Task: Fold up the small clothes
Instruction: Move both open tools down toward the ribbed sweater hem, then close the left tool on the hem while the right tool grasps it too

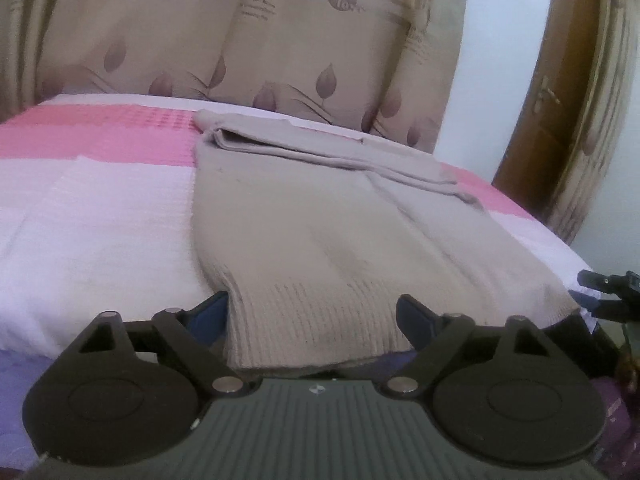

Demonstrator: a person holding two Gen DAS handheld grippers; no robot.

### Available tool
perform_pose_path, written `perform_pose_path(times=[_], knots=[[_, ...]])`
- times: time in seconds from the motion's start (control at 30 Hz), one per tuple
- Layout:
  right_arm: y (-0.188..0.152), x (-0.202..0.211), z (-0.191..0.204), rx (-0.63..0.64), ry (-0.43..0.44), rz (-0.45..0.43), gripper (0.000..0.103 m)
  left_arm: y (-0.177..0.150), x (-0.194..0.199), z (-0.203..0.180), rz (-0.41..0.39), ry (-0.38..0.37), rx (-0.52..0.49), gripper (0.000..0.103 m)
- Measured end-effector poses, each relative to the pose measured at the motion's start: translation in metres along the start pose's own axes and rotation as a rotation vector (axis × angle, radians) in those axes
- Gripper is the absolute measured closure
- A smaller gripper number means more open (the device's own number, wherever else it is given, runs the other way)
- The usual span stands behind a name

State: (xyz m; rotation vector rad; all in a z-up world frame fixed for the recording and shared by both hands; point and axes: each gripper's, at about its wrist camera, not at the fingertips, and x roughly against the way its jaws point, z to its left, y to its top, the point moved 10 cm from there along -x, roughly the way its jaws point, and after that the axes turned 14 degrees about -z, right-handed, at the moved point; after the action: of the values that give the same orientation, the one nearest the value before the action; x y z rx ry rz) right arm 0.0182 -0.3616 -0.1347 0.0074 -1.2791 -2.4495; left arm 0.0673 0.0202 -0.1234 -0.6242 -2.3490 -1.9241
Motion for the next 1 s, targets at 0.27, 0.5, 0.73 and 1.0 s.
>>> perform_pose_path(times=[0.27,0.5,0.73,1.0], knots=[[-0.011,-0.013,0.010,0.110,-0.017,0.093,0.075,-0.002,-0.004,0.009,0.048,-0.014,0.102,0.090],[-0.001,-0.005,0.003,-0.015,0.018,0.064,0.087,0.000,-0.005,0.017,0.087,-0.069,0.174,0.079],[-0.001,-0.014,0.002,-0.012,0.026,0.121,0.064,0.006,-0.005,0.013,0.101,-0.132,0.230,0.015],[-0.007,-0.022,0.008,0.015,0.027,0.143,0.062,0.004,0.002,0.016,0.118,-0.086,0.189,0.025]])
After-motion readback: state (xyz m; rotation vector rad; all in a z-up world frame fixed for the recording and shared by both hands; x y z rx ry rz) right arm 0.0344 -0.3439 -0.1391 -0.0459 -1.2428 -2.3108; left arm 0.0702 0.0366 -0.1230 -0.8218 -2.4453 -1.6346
